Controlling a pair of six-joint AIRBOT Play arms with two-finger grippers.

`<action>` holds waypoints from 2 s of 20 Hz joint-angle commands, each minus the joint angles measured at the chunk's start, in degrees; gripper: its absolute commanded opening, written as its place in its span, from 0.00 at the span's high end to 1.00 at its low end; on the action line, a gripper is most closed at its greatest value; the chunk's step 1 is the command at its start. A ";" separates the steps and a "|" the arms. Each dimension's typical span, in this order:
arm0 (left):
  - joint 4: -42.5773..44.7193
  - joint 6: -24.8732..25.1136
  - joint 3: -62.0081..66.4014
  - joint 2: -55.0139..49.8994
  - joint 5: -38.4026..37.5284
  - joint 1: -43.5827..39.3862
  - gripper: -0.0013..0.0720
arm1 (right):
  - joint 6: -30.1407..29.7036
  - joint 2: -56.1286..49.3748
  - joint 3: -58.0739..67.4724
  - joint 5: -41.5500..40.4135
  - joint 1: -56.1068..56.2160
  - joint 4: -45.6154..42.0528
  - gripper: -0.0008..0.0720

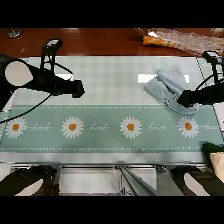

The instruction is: Fold the shirts.

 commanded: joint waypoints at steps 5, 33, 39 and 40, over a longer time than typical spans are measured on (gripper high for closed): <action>-0.04 -0.02 -0.02 -0.04 0.04 -0.04 0.00 | 5.46 0.00 0.04 -3.41 0.04 2.49 0.18; 6.75 14.64 -0.04 -2.01 0.66 0.02 0.01 | 0.92 -29.77 5.49 -1.99 -20.90 3.74 0.18; 6.73 14.64 -0.02 -2.01 0.68 0.02 0.01 | 4.79 -34.47 5.46 -5.86 -18.43 -1.03 0.71; 6.75 14.64 0.09 -2.01 0.66 0.02 0.01 | 3.65 -34.53 5.46 -5.92 -16.98 -1.99 0.93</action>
